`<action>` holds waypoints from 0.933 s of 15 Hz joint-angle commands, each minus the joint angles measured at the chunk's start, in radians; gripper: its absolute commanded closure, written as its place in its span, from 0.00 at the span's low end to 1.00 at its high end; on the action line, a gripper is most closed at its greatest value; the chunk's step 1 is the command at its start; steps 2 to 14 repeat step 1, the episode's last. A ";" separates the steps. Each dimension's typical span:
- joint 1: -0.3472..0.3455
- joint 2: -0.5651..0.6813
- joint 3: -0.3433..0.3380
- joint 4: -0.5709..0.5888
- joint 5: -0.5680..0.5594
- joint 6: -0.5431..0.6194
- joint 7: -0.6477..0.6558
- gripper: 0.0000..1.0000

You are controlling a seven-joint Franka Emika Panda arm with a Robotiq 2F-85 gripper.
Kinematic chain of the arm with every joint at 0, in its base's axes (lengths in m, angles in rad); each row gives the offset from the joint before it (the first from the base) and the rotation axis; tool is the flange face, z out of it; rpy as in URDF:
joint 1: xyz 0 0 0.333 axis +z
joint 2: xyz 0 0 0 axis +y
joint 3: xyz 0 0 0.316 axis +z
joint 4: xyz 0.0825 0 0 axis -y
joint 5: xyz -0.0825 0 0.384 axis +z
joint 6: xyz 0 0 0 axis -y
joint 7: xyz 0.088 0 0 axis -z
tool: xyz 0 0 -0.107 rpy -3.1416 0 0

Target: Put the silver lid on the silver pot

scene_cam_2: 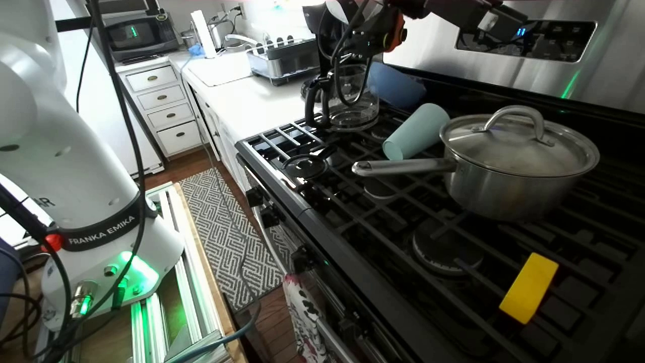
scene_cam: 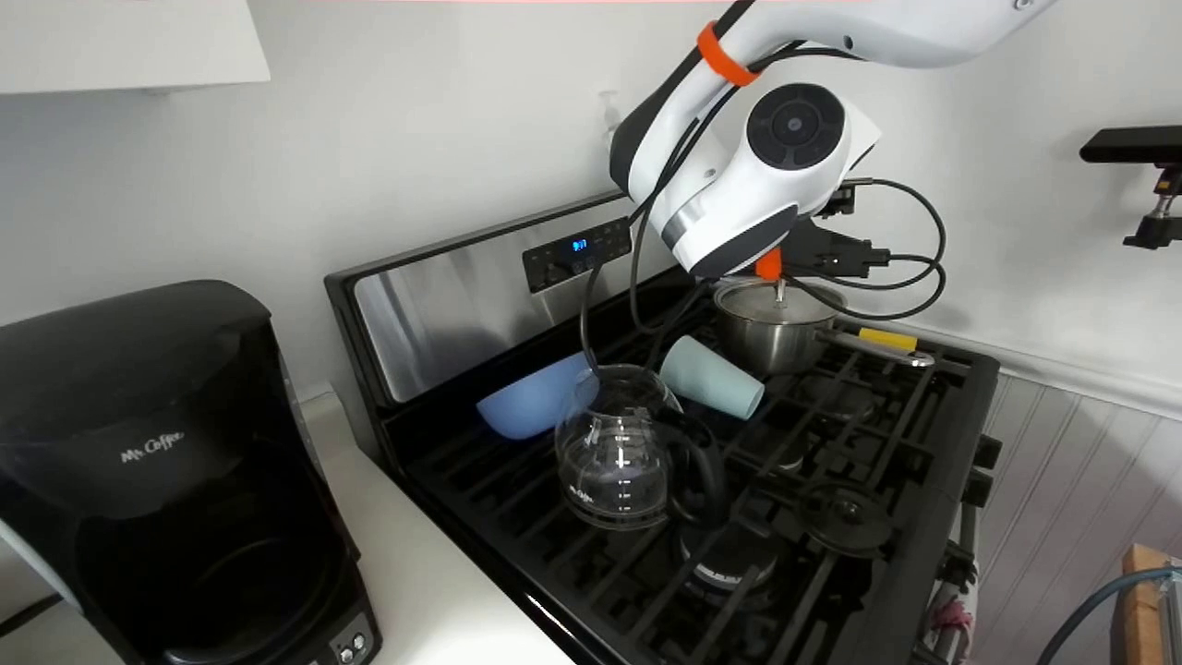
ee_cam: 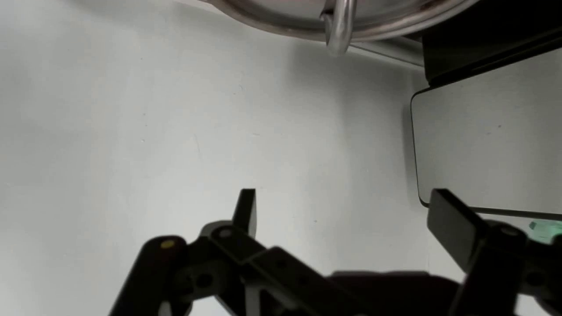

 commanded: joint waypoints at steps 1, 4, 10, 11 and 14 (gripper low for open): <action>-0.008 0.000 0.009 -0.003 -0.006 0.002 0.005 0.00; -0.008 0.000 0.009 -0.003 -0.006 0.002 0.005 0.00; -0.008 0.000 0.009 -0.003 -0.006 0.002 0.005 0.00; -0.008 0.000 0.009 -0.003 -0.006 0.002 0.005 0.00; -0.008 0.000 0.009 -0.003 -0.006 0.002 0.005 0.00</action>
